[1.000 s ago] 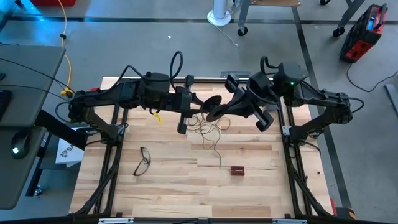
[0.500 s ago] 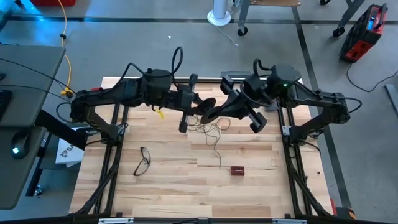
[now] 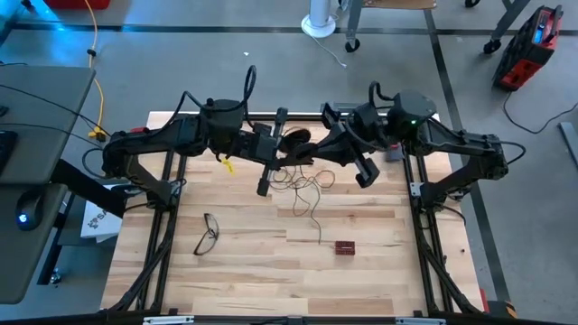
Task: Coil cords
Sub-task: Coil the black wire into the spool
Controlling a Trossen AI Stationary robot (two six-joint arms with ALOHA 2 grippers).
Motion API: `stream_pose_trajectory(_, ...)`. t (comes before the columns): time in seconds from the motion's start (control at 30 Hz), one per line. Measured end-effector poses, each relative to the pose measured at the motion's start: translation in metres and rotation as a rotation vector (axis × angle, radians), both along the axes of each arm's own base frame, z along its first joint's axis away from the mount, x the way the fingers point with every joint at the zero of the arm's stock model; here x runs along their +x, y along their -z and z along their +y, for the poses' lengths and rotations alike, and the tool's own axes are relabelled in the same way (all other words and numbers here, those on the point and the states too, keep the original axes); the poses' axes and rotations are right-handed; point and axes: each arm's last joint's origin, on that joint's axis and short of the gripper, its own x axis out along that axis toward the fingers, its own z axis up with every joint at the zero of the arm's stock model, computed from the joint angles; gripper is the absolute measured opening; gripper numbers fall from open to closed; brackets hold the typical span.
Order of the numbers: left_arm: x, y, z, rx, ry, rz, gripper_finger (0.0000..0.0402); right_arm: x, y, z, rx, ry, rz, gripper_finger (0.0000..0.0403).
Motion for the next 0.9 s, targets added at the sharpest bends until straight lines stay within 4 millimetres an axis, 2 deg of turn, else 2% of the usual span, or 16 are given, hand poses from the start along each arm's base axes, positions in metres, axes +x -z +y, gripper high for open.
stream_pose_trajectory(0.27,0.018,0.01,-0.004,0.018,0.01,-0.006,0.0,-0.004,-0.011,0.0,0.01,0.014,-0.117,0.0)
stream_pose_trajectory(0.57,0.02,0.019,-0.006,0.013,-0.031,0.064,0.0001,-0.008,-0.018,0.0,0.002,0.011,-0.188,0.0)
stream_pose_trajectory(0.7,0.013,0.021,-0.003,-0.046,-0.134,0.137,0.0017,-0.014,-0.017,0.0,-0.017,0.017,-0.146,0.0)
stream_pose_trajectory(0.9,-0.015,0.001,0.001,-0.168,-0.198,0.105,0.0065,-0.03,-0.023,-0.004,-0.066,0.049,-0.155,0.0)
